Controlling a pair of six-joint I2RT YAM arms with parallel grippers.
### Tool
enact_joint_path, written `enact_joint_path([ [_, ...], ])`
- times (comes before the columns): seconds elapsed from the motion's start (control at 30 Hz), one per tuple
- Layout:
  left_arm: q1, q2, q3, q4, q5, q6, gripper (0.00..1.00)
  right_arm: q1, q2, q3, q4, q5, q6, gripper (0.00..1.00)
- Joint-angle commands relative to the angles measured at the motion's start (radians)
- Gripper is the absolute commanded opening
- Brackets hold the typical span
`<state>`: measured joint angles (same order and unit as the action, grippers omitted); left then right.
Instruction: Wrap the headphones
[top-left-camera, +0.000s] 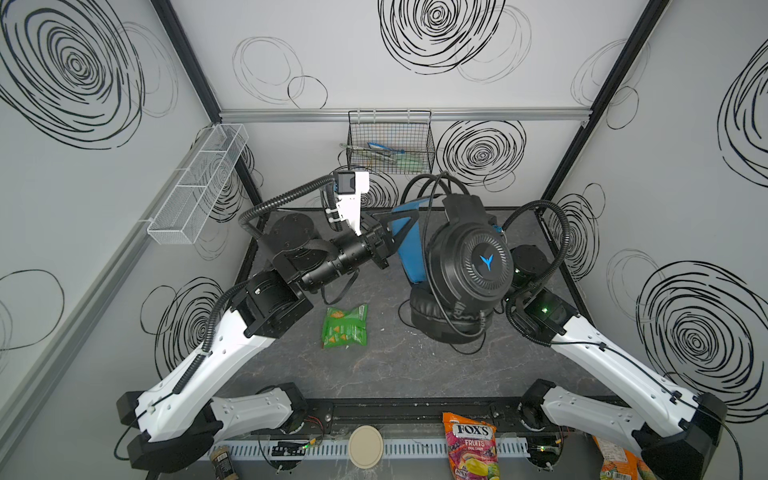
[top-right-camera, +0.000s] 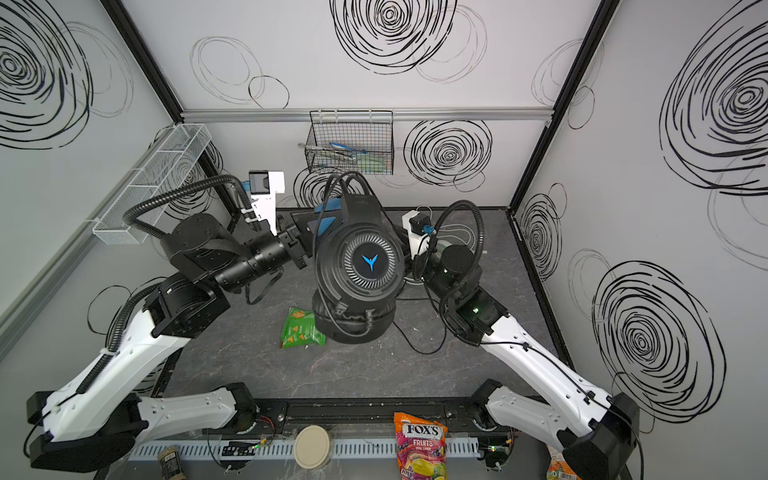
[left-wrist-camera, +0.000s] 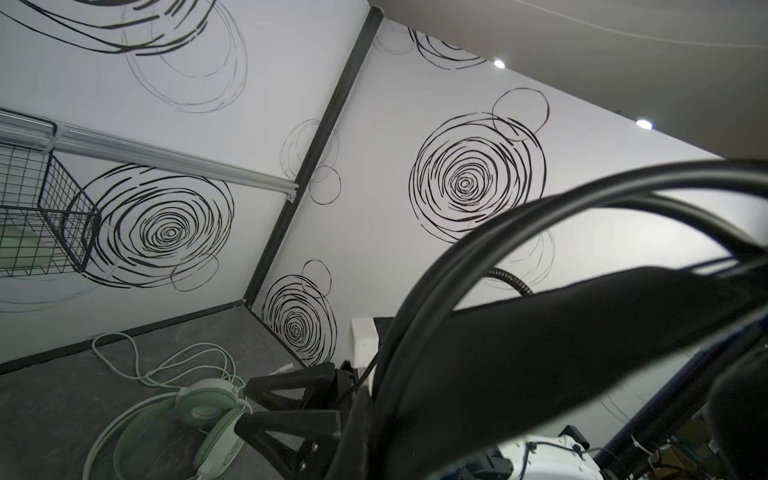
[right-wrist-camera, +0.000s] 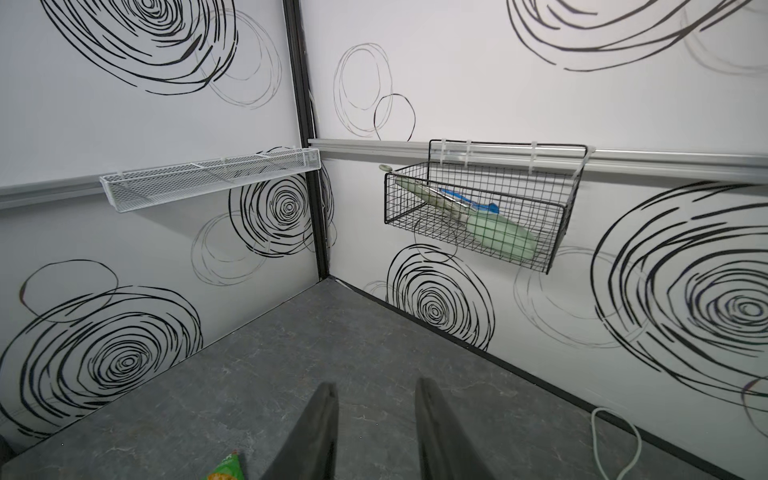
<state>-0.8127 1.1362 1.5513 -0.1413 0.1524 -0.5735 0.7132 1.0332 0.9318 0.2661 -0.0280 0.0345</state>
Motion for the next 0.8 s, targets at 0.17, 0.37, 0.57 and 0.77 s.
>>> enact_joint_path([
  [0.17,-0.066,0.013,-0.005,0.226,-0.342,-0.253,0.00,-0.001,0.069,-0.024,0.128,-0.073,0.128,0.24],
  [0.37,-0.111,0.075,0.089,0.188,-0.432,-0.229,0.00,0.008,0.094,-0.044,0.173,-0.116,0.175,0.28],
  [0.57,-0.122,0.093,0.132,0.142,-0.462,-0.214,0.00,0.015,0.137,-0.048,0.221,-0.138,0.213,0.21],
  [0.77,-0.125,0.082,0.156,0.076,-0.550,-0.156,0.00,0.025,0.152,-0.022,0.177,-0.177,0.218,0.00],
])
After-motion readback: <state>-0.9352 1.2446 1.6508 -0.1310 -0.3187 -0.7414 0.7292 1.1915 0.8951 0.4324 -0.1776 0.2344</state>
